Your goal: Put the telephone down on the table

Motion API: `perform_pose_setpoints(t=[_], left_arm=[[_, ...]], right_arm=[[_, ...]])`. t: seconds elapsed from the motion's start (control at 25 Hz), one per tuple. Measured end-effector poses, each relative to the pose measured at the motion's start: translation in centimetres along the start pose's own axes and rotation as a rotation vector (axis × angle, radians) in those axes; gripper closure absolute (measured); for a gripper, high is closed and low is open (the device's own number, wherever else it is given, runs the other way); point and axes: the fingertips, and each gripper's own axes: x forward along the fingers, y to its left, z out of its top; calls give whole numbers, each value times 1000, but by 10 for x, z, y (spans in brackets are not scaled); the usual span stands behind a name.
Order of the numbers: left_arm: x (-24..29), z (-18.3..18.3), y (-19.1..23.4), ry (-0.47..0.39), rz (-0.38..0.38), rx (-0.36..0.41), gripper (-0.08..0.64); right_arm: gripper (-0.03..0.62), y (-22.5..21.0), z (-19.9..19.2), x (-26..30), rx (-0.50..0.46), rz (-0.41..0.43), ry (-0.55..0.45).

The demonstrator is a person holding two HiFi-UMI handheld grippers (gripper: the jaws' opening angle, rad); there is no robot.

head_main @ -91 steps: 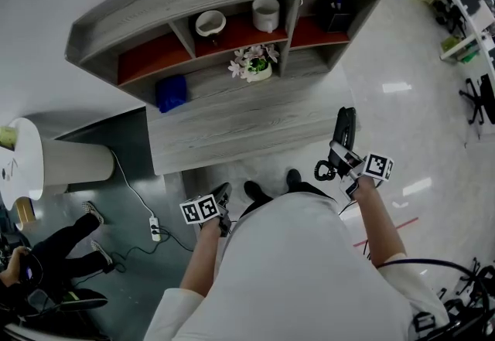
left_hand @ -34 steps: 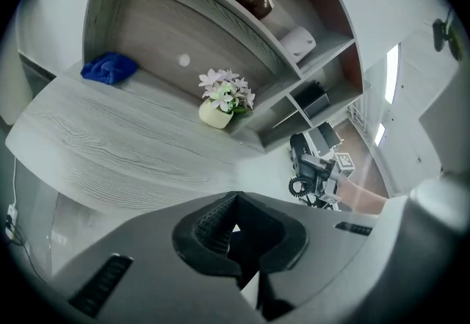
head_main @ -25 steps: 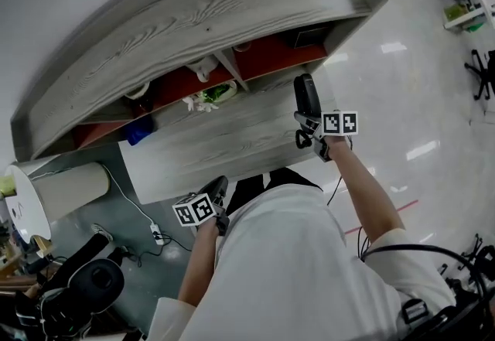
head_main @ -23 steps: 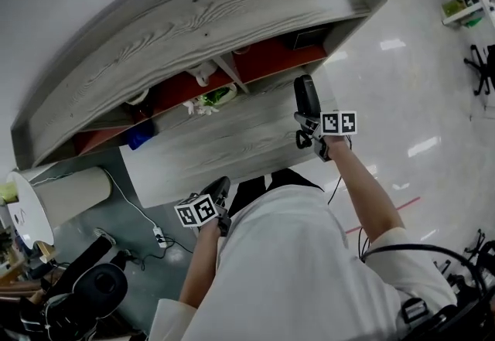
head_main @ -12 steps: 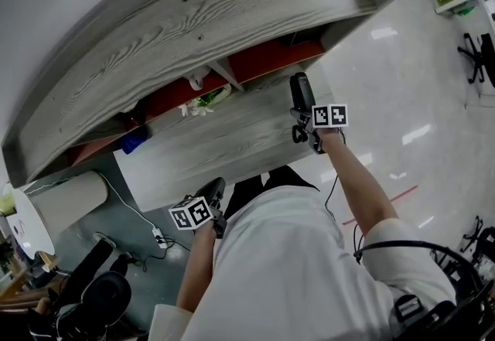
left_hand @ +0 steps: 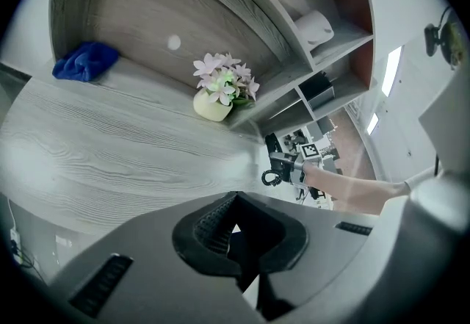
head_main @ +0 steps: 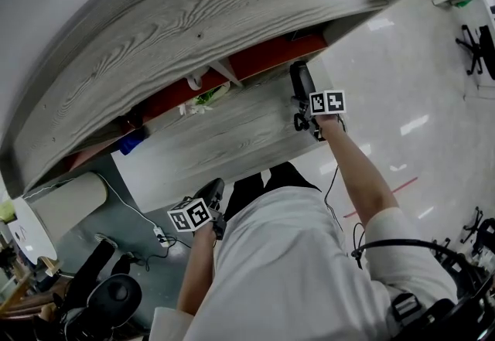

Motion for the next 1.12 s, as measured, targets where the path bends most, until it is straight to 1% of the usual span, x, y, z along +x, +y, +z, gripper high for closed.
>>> perform_pose_setpoints(t=[0.24, 0.44, 0.6, 0.8, 1.0, 1.12], left_arm=[[0, 5, 2, 6, 17, 7, 549], [0, 6, 13, 11, 30, 8, 549], [2, 6, 9, 19, 29, 0, 549], [4, 3, 9, 26, 35, -1, 549], [7, -2, 12, 35, 45, -2, 549], [13, -1, 9, 49, 44, 0, 549]], right_arm=[[289, -12, 20, 13, -50, -60, 10], [288, -21, 33, 26, -114, -144, 23], [288, -30, 32, 32, -139, -203, 18], [288, -34, 38, 36, -169, -239, 5], [288, -37, 51, 40, -173, -257, -15], [288, -36, 49, 41, -205, -290, -14]])
